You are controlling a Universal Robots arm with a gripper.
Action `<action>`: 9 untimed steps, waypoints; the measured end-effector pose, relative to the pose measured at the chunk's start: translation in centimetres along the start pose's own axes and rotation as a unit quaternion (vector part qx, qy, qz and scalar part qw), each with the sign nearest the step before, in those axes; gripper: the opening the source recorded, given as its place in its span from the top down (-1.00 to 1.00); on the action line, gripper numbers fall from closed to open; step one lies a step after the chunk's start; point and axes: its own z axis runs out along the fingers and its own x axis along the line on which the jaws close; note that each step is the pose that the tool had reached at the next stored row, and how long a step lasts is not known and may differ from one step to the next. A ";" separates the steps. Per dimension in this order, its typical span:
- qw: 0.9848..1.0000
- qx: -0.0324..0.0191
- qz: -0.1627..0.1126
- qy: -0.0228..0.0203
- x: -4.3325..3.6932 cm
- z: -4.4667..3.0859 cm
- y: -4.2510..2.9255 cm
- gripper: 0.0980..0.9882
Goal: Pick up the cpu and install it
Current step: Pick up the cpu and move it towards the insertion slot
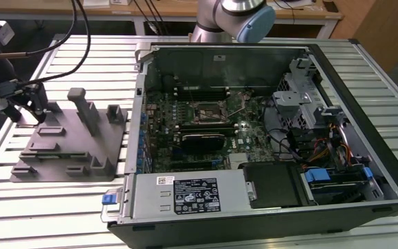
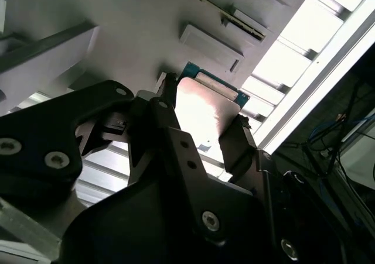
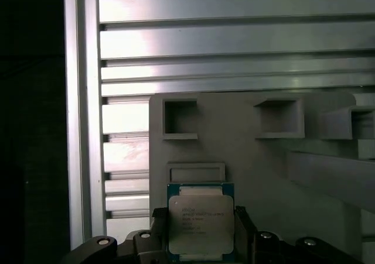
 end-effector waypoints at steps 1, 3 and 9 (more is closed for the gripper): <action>1.000 0.000 0.000 0.000 0.00 -0.14 0.01 0.00; 1.000 0.000 0.000 0.000 -0.01 -0.42 0.02 0.00; 1.000 0.000 0.000 0.000 -0.02 -1.25 0.07 0.00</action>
